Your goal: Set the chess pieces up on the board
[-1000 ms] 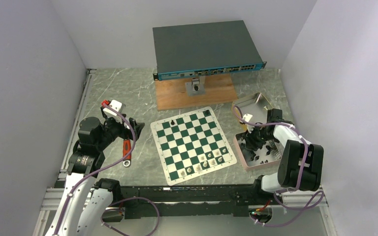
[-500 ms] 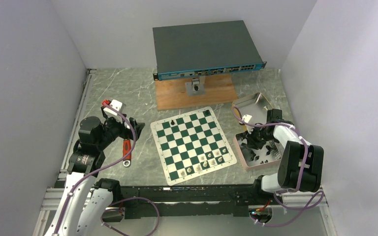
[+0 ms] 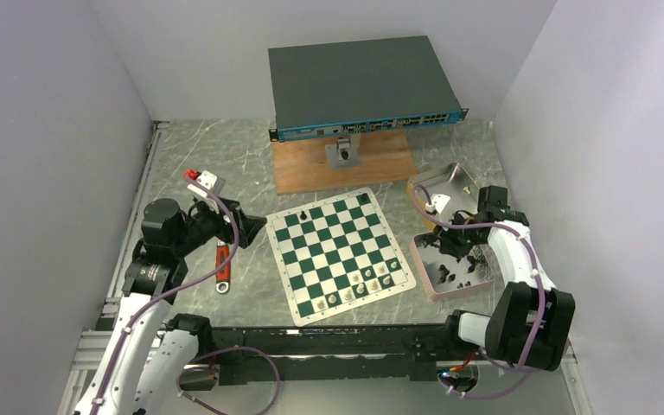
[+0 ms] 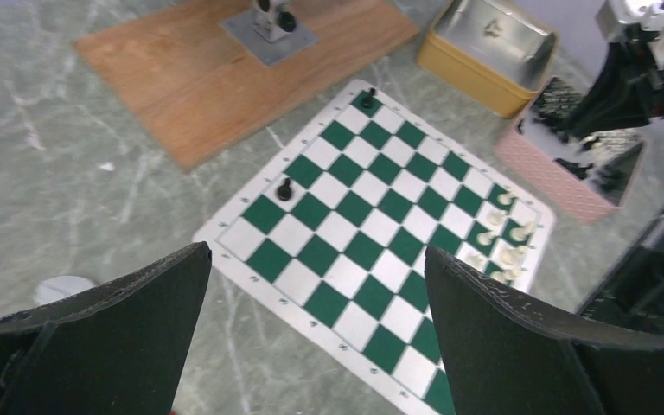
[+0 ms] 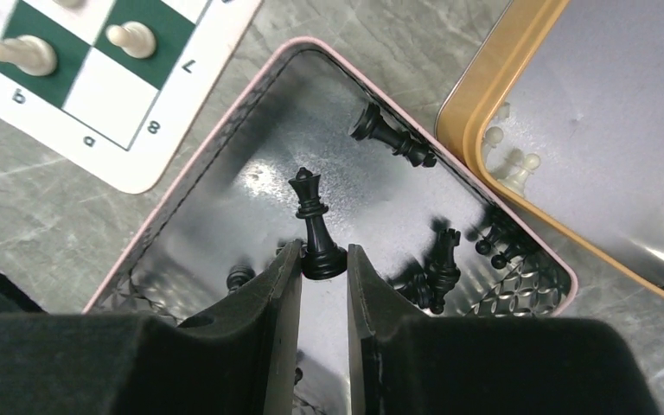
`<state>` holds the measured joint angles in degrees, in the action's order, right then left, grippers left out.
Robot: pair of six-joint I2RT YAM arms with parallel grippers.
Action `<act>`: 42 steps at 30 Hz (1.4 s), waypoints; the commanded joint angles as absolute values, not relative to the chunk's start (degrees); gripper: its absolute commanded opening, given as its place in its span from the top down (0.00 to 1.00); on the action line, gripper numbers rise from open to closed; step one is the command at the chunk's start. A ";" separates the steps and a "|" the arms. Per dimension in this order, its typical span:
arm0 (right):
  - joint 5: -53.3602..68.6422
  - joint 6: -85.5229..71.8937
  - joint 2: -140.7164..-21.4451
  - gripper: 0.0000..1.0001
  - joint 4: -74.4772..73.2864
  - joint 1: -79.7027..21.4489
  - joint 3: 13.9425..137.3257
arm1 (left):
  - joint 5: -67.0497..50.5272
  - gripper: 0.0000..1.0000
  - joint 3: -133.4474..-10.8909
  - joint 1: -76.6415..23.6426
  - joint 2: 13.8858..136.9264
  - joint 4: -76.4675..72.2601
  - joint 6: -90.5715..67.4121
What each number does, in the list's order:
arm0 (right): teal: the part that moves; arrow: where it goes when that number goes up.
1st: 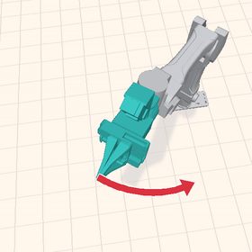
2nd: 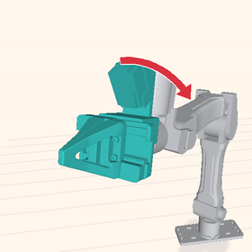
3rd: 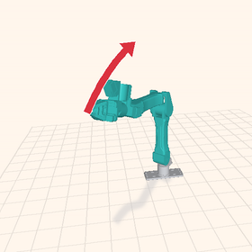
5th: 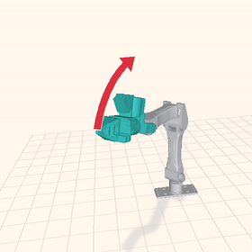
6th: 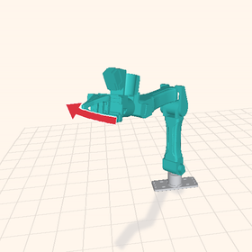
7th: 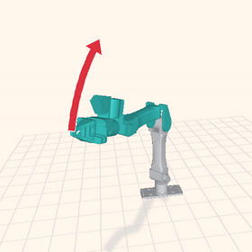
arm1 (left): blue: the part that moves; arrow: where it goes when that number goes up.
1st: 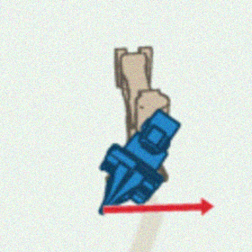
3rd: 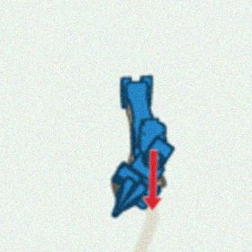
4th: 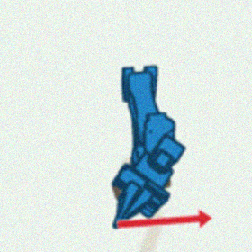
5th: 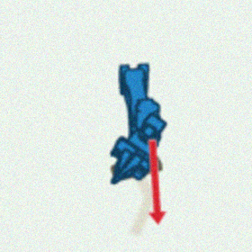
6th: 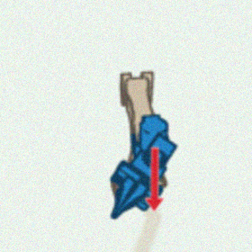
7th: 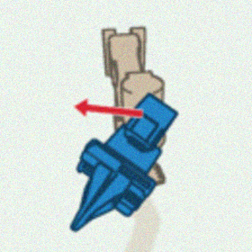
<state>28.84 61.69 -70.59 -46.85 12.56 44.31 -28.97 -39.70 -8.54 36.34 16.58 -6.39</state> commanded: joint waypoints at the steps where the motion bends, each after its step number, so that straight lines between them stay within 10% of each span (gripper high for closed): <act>1: 35.14 61.08 -66.49 0.98 -51.51 12.66 48.09 | -37.52 0.01 -39.59 -8.17 38.32 9.30 -15.05; 11: 50.66 54.05 -61.53 0.99 -51.72 7.49 51.85 | -44.85 0.01 -31.17 -9.53 40.30 -14.08 -40.69; 22: 64.26 38.90 -65.13 1.00 -46.28 -2.02 52.27 | -23.58 0.01 -27.20 -30.38 43.54 -23.67 -48.02; 42: 67.86 33.38 -64.79 1.00 -41.89 -1.41 49.35 | -13.05 0.04 -44.41 -51.22 77.44 -33.41 -55.99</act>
